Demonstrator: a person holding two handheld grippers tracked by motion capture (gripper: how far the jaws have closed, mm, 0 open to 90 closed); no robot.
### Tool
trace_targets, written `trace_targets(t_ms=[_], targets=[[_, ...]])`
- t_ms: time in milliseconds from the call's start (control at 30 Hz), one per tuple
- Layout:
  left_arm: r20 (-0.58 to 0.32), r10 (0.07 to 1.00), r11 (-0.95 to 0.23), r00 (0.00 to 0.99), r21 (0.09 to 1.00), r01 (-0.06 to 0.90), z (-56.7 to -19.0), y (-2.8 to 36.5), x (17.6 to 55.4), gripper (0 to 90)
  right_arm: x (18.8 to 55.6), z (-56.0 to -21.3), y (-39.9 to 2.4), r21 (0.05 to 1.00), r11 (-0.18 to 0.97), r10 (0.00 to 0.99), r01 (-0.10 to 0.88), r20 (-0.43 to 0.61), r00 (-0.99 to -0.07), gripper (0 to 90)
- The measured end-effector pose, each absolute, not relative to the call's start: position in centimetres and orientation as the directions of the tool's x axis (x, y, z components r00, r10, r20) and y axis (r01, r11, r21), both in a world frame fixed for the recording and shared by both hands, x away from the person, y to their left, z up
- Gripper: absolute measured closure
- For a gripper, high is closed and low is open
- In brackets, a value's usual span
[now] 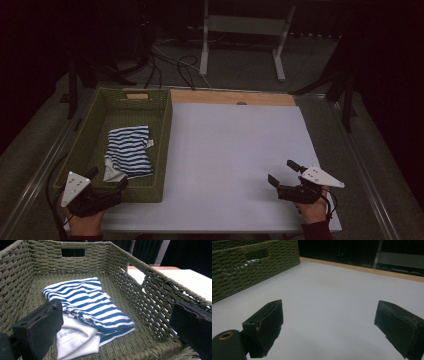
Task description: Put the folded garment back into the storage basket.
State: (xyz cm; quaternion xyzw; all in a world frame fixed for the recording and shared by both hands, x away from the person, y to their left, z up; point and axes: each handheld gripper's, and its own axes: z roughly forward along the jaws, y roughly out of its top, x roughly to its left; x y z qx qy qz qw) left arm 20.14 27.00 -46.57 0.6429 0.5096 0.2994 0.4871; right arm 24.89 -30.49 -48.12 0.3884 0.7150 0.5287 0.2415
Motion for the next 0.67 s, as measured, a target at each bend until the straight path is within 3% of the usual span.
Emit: trace_targets(t_ms=[667], targets=[[-0.111,0.949,-0.002,0.294,0.933,0.36,-46.61,26.91,20.17,0.0,24.37,-48.1,-30.81,0.948,0.158,0.808,0.277,0.037,-0.589,8.1]])
